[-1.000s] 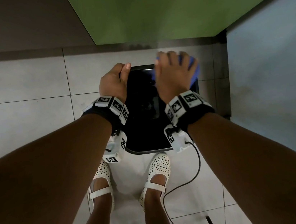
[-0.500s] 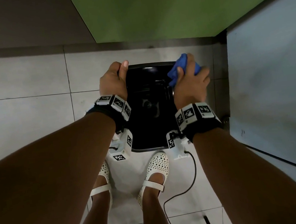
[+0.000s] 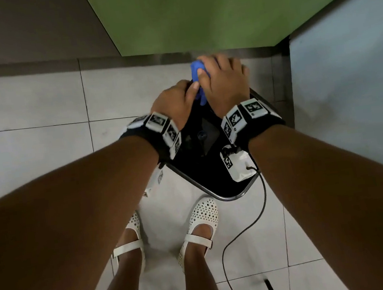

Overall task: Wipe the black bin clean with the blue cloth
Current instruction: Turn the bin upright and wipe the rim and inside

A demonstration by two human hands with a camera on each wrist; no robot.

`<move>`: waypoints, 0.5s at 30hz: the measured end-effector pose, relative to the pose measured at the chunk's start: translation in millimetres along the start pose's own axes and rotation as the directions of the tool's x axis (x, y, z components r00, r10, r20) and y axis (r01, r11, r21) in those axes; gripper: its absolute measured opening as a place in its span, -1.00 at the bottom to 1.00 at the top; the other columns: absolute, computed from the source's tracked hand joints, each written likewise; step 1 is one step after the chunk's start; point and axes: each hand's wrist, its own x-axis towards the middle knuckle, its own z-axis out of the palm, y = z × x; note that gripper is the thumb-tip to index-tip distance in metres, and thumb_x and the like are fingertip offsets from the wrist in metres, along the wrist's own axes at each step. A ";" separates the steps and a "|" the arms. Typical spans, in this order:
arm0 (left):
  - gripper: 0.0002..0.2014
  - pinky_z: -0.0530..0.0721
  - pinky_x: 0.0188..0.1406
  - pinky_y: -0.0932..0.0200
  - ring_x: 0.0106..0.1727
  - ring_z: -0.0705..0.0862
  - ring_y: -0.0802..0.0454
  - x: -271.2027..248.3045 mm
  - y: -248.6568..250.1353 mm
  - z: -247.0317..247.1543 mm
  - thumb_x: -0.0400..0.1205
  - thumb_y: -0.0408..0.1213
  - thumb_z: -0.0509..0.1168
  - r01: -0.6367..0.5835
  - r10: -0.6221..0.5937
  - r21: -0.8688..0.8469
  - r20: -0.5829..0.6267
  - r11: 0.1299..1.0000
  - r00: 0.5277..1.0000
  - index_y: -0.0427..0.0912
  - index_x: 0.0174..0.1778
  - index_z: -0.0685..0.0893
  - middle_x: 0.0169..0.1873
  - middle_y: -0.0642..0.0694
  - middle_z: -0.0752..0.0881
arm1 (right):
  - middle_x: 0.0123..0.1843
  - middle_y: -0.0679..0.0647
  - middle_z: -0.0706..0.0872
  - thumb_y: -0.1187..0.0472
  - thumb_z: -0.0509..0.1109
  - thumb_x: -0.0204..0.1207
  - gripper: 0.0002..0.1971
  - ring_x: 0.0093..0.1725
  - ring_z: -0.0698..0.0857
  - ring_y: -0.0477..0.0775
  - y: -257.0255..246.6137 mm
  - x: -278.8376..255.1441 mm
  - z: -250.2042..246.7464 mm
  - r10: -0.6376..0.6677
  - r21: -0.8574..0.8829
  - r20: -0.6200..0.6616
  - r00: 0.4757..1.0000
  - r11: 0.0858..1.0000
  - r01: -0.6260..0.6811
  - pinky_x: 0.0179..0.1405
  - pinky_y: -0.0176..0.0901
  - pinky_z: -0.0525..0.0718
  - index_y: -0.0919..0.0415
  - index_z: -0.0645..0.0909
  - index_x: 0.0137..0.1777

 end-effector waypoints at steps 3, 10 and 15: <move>-0.59 0.42 -0.08 0.11 0.14 0.64 -0.28 8.7 -2.4 5.4 0.77 -0.09 -0.10 0.009 -0.007 -0.045 0.041 0.999 0.999 -0.25 0.26 0.53 0.12 -0.33 0.71 | 0.31 0.25 0.61 -0.03 -0.02 0.64 -0.47 0.33 0.53 0.27 1.0 8.1 4.6 0.027 0.031 0.010 1.000 0.999 -0.028 0.41 0.09 0.33 0.22 0.31 0.53; -0.55 0.46 -0.05 0.06 0.16 0.63 -0.33 7.1 0.1 13.0 0.76 -0.05 -0.10 0.081 -0.081 0.005 0.004 0.997 0.997 -0.28 0.20 0.56 0.11 -0.38 0.70 | 0.06 0.30 0.71 0.04 -0.09 0.56 -0.46 0.04 0.66 0.31 8.6 -6.8 -3.8 0.093 0.135 0.085 0.992 0.985 -0.104 0.05 0.05 0.58 0.37 0.57 0.21; -0.54 0.38 -0.14 0.12 0.12 0.64 -0.32 6.6 1.3 11.7 0.76 -0.05 -0.13 0.079 -0.079 0.006 0.023 0.997 0.997 -0.29 0.22 0.54 0.07 -0.36 0.71 | -0.20 0.27 0.75 0.12 0.09 0.58 -0.62 -0.26 0.72 0.25 45.1 -55.0 2.8 0.335 0.016 0.030 0.942 0.942 -0.335 -0.26 -0.14 0.67 0.39 0.64 0.02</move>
